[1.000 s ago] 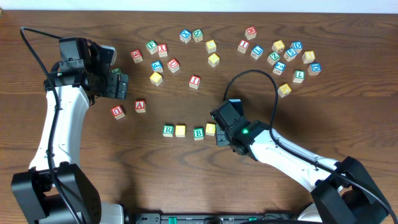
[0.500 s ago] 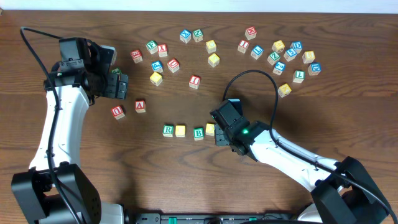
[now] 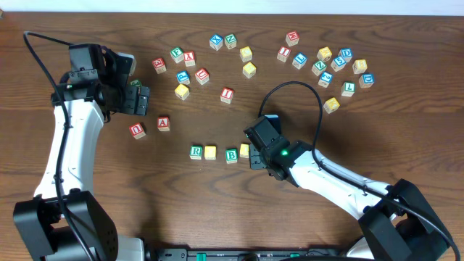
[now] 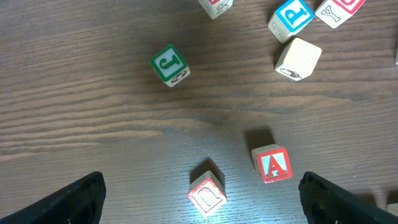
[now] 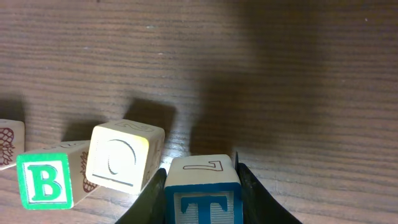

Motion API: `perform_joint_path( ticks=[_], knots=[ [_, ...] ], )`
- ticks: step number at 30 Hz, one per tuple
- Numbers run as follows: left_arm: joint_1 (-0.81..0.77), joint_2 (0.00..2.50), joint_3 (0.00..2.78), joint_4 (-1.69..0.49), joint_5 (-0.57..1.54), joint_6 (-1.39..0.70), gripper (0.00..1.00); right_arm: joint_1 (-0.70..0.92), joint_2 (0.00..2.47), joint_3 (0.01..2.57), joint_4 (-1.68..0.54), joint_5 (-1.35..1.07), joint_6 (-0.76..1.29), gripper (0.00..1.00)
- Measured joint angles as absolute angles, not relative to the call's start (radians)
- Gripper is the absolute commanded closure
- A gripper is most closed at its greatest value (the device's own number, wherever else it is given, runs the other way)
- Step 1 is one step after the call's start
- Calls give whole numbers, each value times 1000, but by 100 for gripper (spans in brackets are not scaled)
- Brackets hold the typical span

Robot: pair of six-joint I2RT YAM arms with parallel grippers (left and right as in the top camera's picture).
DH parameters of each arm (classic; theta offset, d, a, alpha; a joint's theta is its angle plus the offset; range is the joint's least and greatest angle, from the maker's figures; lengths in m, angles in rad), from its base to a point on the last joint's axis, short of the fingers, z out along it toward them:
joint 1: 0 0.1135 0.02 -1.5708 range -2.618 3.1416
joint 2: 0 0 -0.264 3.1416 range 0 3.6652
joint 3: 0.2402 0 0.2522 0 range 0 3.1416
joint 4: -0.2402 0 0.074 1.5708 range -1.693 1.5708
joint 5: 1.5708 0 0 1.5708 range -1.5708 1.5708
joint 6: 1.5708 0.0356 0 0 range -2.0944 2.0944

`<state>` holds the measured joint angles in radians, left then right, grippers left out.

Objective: Spell out ROBOT
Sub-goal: 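Lower the T block beside the second O block and release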

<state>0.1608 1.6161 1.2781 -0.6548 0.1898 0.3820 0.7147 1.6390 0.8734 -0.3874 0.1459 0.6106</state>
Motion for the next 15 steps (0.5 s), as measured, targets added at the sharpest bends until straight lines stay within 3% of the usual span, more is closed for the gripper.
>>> perform_joint_path(
  ticks=[15],
  knots=[
    [161, 1616, 1278, -655, 190, 382, 2, 715, 1663, 873, -362, 147, 611, 99]
  ],
)
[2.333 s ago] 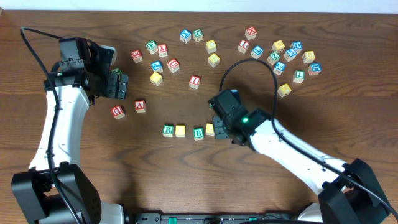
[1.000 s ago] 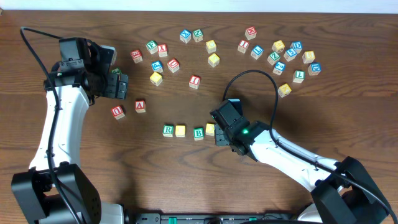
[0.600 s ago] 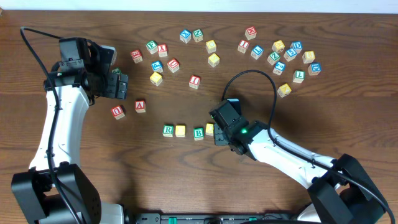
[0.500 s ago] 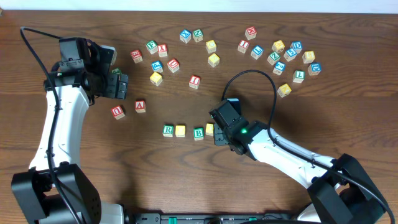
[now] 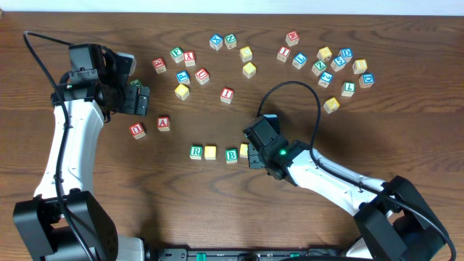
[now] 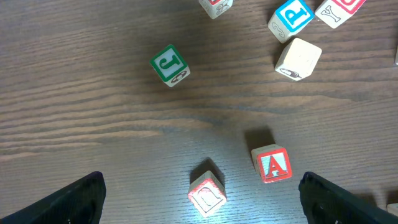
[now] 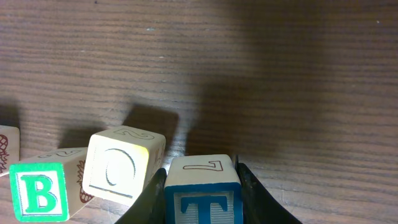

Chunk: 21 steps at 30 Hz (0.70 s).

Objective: Spell out ROBOT
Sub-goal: 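Lower the T block beside the second O block and release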

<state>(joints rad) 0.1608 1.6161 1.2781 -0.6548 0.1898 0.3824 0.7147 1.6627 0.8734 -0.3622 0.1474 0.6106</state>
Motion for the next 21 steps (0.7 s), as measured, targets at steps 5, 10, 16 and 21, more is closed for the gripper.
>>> perform_joint_path(
  ticks=[5, 10, 16, 21],
  knots=[
    [161, 1616, 1278, -655, 189, 382, 3, 715, 1663, 873, -360, 151, 611, 99],
    [161, 1616, 1278, -655, 189, 382, 2, 712, 1666, 873, -348, 151, 611, 99],
    [161, 1616, 1278, -655, 189, 382, 2, 704, 1682, 873, -345, 151, 611, 99],
    [161, 1616, 1278, -655, 190, 382, 3, 702, 1682, 873, -340, 151, 611, 99]
  ],
)
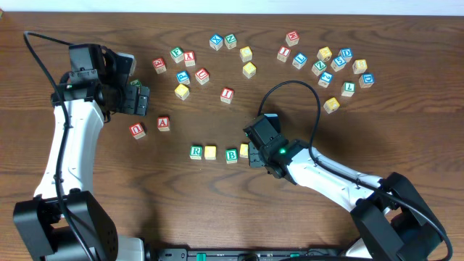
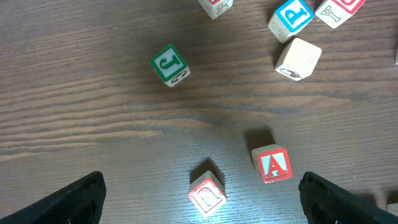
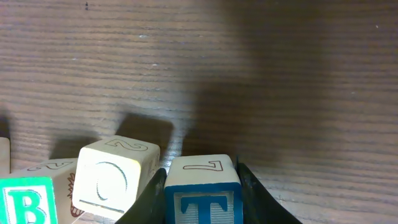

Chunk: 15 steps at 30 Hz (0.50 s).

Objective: Spell out ROBOT
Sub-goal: 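Lower the T block beside the second O block and release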

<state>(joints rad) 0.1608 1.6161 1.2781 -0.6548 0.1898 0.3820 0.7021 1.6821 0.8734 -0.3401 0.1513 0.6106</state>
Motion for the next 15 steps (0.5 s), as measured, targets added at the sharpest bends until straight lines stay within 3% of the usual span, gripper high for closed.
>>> perform_joint_path(
  ticks=[15],
  knots=[
    [161, 1616, 1278, -655, 190, 382, 2, 690, 1694, 873, -327, 151, 610, 94]
  ],
)
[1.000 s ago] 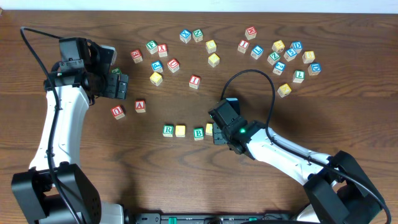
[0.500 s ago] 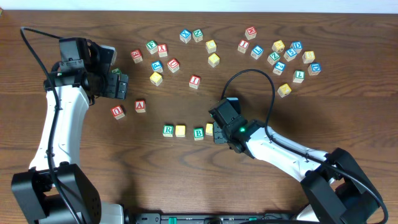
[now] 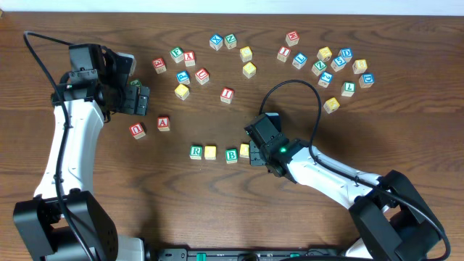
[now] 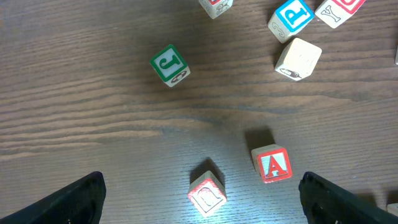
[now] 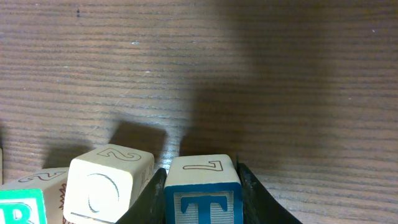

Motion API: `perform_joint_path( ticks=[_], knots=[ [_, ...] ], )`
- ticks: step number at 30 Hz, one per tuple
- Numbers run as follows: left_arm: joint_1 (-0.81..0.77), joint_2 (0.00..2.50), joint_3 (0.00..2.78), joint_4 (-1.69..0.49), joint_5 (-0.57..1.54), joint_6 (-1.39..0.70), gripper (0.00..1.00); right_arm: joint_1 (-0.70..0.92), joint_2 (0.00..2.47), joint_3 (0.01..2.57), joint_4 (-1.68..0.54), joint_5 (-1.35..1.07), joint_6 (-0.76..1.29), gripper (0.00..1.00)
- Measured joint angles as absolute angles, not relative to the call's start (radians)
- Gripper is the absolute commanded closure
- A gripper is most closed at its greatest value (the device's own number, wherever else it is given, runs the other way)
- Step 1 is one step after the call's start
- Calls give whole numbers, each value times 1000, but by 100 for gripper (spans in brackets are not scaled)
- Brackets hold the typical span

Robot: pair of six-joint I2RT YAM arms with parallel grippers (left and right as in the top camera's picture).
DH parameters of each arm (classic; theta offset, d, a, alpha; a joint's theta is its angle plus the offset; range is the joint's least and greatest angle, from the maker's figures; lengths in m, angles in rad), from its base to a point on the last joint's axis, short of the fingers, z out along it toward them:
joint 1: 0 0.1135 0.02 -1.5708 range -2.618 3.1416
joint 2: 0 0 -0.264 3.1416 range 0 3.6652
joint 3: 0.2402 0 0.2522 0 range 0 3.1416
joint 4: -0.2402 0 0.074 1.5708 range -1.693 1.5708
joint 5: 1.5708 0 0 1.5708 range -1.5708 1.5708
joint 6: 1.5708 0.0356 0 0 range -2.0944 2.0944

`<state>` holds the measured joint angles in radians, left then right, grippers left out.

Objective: Spell out ROBOT
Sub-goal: 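Lower the T block beside the second O block and release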

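Observation:
A row stands on the table: green R block (image 3: 196, 151), yellow O block (image 3: 210, 152), green B block (image 3: 231, 155), second yellow O block (image 3: 244, 150). My right gripper (image 3: 254, 156) is at the row's right end. In the right wrist view it (image 5: 202, 199) is shut on a blue T block (image 5: 202, 186), which sits close beside the O block (image 5: 106, 183), just off the table. My left gripper (image 3: 139, 100) hangs open at the far left, above a red block (image 4: 207, 194) and the red A block (image 4: 272, 164).
Loose letter blocks lie across the back: a red I block (image 3: 228, 93), a yellow block (image 3: 182, 91), a green J block (image 4: 168, 65), and a cluster at the back right (image 3: 333, 61). The right arm's cable (image 3: 304, 90) arches over the middle.
In the right wrist view the O and B blocks sit a little further left and lower, so my right gripper with the T block has shifted slightly against them. The left arm is unchanged.
My right gripper held the blue T block beside the row's last O block at every moment. From one moment to the following, the O and B blocks stood further left in its view. The left gripper stayed open and still over the red blocks.

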<state>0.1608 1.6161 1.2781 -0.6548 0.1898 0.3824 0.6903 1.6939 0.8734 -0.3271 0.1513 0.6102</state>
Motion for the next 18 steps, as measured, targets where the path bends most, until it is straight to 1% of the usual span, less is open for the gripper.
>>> perform_joint_path(
  ticks=[8, 12, 18],
  knots=[
    [161, 1616, 1278, -655, 189, 382, 2, 690, 1694, 873, -327, 151, 610, 86],
    [161, 1616, 1278, -655, 189, 382, 2, 690, 1694, 873, -327, 151, 610, 84],
    [161, 1616, 1278, -655, 190, 382, 2, 690, 1694, 873, -327, 151, 610, 84]
  ],
)
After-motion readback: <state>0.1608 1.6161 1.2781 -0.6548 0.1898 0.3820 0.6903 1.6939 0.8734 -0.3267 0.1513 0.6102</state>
